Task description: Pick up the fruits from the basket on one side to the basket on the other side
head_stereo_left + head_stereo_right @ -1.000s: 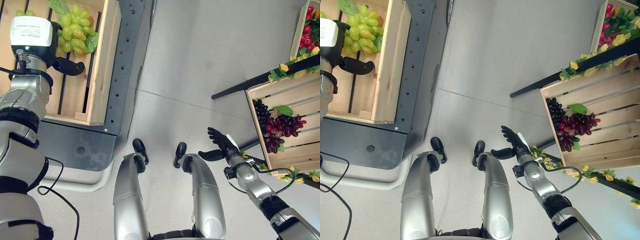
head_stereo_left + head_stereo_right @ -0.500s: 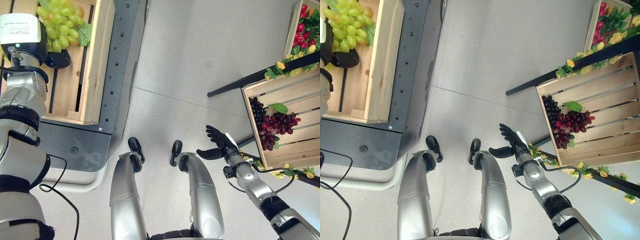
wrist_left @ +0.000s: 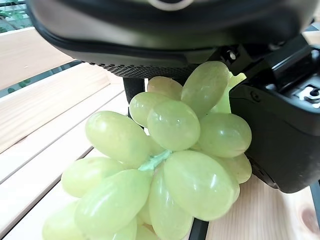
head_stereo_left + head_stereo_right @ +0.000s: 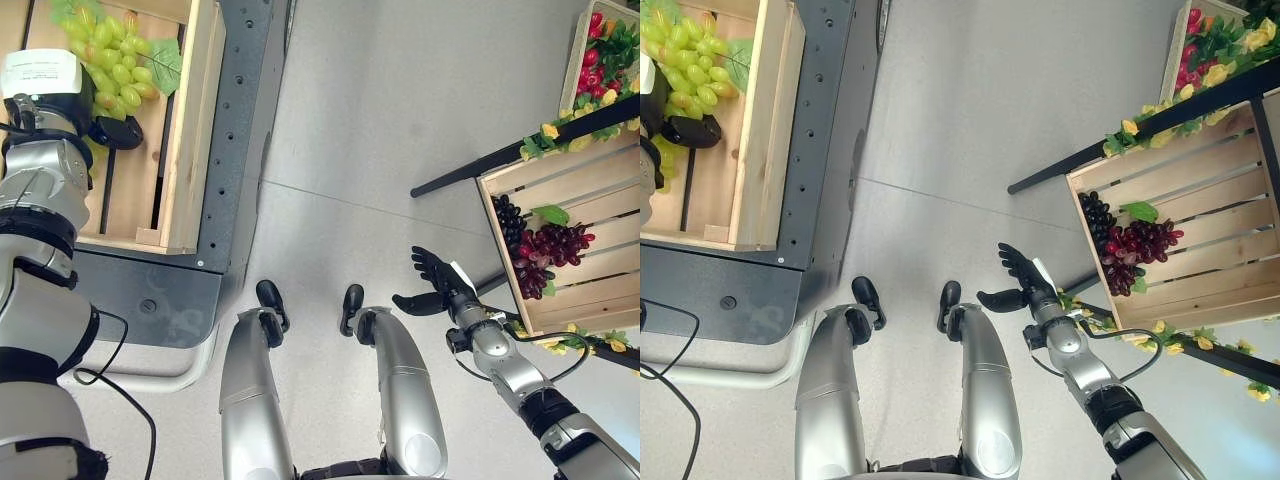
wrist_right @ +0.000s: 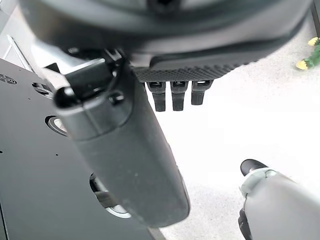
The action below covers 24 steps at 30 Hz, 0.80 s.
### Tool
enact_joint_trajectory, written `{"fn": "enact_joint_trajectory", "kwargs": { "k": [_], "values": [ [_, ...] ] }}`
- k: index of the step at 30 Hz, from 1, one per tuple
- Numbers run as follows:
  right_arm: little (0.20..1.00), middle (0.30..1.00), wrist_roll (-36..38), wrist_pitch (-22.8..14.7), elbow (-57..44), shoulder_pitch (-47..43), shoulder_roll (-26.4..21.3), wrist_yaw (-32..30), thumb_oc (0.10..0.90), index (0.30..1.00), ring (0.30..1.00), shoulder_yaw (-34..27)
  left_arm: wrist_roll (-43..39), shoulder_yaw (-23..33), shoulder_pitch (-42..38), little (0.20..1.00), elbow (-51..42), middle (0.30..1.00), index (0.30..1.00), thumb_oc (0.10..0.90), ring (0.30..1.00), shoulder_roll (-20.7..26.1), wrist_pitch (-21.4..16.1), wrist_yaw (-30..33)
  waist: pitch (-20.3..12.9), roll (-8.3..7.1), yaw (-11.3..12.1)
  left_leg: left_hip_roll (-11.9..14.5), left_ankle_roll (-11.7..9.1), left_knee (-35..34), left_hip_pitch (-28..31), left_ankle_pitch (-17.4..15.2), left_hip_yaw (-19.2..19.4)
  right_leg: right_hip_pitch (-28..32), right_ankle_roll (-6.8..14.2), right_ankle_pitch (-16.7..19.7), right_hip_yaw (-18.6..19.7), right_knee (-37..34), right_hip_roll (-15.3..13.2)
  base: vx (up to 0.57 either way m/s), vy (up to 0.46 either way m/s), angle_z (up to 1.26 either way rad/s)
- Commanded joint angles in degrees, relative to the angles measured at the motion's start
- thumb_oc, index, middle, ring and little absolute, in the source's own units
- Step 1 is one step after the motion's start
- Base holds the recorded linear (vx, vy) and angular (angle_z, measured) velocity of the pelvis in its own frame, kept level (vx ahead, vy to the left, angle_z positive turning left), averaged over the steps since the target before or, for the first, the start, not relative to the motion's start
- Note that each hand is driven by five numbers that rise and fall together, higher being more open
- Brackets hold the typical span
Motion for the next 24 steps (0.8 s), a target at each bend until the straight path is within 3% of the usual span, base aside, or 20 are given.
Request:
{"fn": "enact_joint_trajectory", "kwargs": {
  "k": [1, 4, 9, 12, 17, 18, 22, 24],
  "values": [
    [0.9, 0.9, 2.97, -4.02, -2.82, 2.14, -2.11, 0.99, 0.8, 0.9, 0.9, -4.46, -6.91, 2.1, 1.16, 0.3, -0.39, 0.3, 0.3, 0.4, 0.3, 2.14, -2.98, 6.24, -0.46, 1.17, 1.37, -4.4, -2.83, -9.36, 7.83, -4.74, -2.08, 2.2, -0.14, 4.84, -2.02, -1.42, 0.38, 0.0, -0.047, -0.05],
    [0.9, 0.9, 2.18, -5.04, -3.49, 4.42, -0.57, 0.67, 0.8, 0.9, 0.9, -4.9, -19.73, 10.46, 4.75, 0.3, -5.49, 0.3, 0.3, 0.4, 0.3, 1.74, -8.53, 8.65, -0.46, 1.83, 2.06, -5.03, -2.85, -10.6, 10.73, -4.8, -2.17, 4.79, -0.03, 4.71, -1.64, -2.32, 0.4, 0.0, -0.073, -0.01],
    [0.9, 0.9, 0.53, -5.23, -4.19, 6.51, 2.07, 0.17, 0.8, 0.9, 0.9, -5.64, -27.86, 20.41, 11.77, 0.3, -12.37, 0.3, 0.3, 0.4, 0.3, 0.37, -14.01, 8.32, -0.46, 2.77, 3.08, -6.06, -2.8, -12.52, 15.47, -4.98, -2.36, 8.72, 0.27, 5.1, -1.48, -3.35, -0.14, 0.01, -0.068, 0.03],
    [0.9, 0.9, -0.26, -4.83, -4.44, 7.61, 3.11, 0.14, 0.8, 0.9, 0.9, -6.45, -33.24, 25.67, 16.03, 0.3, -18.0, 0.3, 0.3, 0.4, 0.3, -0.84, -15.24, 7.33, -0.46, 3.75, 3.81, -6.97, -2.72, -14.34, 19.83, -4.95, -2.53, 12.39, 0.39, 5.2, -1.38, -4.7, -0.71, 0.0, -0.054, 0.02],
    [0.9, 0.9, -0.82, -4.84, -4.43, 8.75, 3.95, 0.21, 0.8, 0.9, 0.9, -7.27, -32.52, 28.33, 19.44, 0.3, -22.4, 0.3, 0.3, 0.4, 0.3, -1.46, -15.32, 8.32, -0.46, 4.72, 4.28, -7.86, -2.65, -16.02, 24.07, -4.93, -2.97, 16.17, 0.62, 5.49, -1.11, -6.32, -1.11, -0.01, -0.053, -0.01],
    [0.9, 0.9, -0.6, -5.15, -4.36, 9.54, 4.21, 0.31, 0.8, 0.9, 0.9, -8.3, -27.93, 29.41, 21.95, 0.3, -24.63, 0.3, 0.3, 0.4, 0.3, -0.82, -15.34, 9.24, -0.46, 5.53, 4.69, -8.44, -2.64, -17.22, 27.5, -4.93, -3.24, 19.46, 0.75, 5.55, -1.13, -7.73, -1.53, -0.02, -0.079, 0.01],
    [0.9, 0.9, -0.92, -5.6, -3.88, 10.2, 4.44, 0.6, 0.8, 0.9, 0.9, -9.3, -23.46, 29.55, 24.43, 0.3, -25.9, 0.3, 0.3, 0.4, 0.3, 1.02, -15.88, 9.33, -0.75, 6.92, 4.95, -9.11, -2.74, -19.87, 32.24, -4.31, -3.29, 23.9, 1.09, 5.9, -1.36, -10.27, -2.15, -0.02, -0.066, 0.0],
    [0.9, 0.9, -1.12, -6.1, -3.67, 11.19, 4.59, 0.56, 0.8, 0.9, 0.9, -9.7, -20.49, 29.23, 26.26, 0.3, -27.34, 0.3, 0.3, 0.4, 0.3, 2.66, -16.42, 9.1, -2.41, 7.82, 4.98, -9.52, -2.94, -22.2, 34.88, -3.69, -3.28, 26.52, 1.33, 6.1, -1.65, -12.66, -2.37, 0.01, -0.08, 0.01]
  ]
}}
